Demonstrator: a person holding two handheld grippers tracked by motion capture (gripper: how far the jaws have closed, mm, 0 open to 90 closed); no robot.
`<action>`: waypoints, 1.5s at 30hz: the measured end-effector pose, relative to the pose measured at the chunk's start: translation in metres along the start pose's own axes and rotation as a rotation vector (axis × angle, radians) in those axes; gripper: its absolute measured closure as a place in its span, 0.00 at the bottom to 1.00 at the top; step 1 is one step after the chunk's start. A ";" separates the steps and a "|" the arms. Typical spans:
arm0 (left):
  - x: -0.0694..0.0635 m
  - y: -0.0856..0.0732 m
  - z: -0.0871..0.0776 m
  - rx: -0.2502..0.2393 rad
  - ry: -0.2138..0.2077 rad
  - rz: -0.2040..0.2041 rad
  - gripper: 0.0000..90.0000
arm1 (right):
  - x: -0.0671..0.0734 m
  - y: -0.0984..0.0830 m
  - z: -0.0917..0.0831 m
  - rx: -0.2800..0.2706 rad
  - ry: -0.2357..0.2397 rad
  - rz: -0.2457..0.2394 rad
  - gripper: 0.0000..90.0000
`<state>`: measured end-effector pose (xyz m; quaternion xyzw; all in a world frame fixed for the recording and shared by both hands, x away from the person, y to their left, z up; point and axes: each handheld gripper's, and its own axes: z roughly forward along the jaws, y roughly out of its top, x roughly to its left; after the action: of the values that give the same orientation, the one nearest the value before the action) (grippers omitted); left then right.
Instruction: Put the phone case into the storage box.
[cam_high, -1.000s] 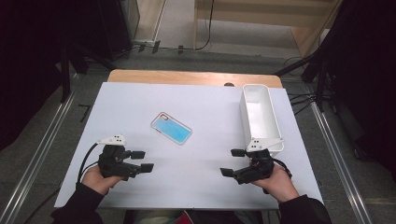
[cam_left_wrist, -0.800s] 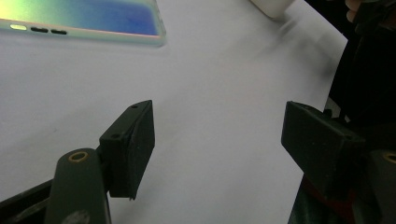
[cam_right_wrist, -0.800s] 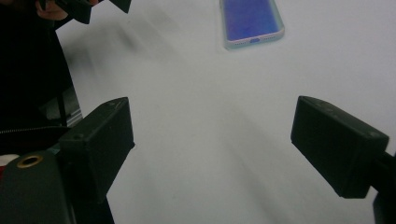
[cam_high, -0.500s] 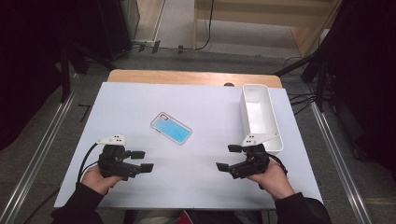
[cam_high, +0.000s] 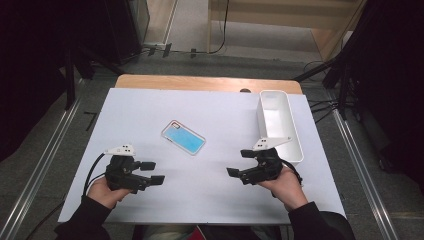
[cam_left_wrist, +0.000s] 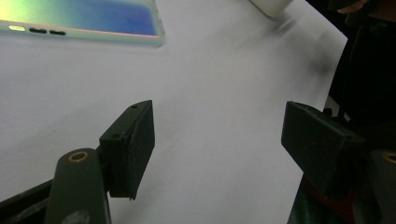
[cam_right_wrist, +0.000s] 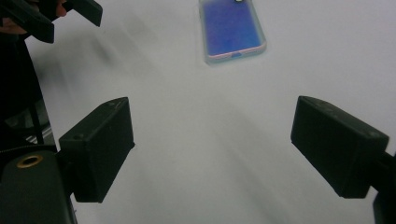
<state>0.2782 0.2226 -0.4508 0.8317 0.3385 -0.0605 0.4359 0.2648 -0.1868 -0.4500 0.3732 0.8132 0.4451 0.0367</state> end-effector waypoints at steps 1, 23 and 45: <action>0.000 0.000 0.000 0.000 0.000 -0.001 0.29 | 0.000 0.001 0.001 0.002 -0.002 0.003 0.13; 0.000 0.000 -0.001 0.001 -0.001 0.004 0.29 | 0.001 0.019 0.027 -0.001 -0.028 0.022 0.13; 0.000 0.000 -0.001 -0.002 -0.007 0.004 0.29 | -0.001 0.037 0.051 -0.018 -0.035 0.029 0.13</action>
<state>0.2777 0.2233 -0.4499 0.8317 0.3353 -0.0619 0.4381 0.3064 -0.1401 -0.4532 0.3923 0.8029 0.4464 0.0477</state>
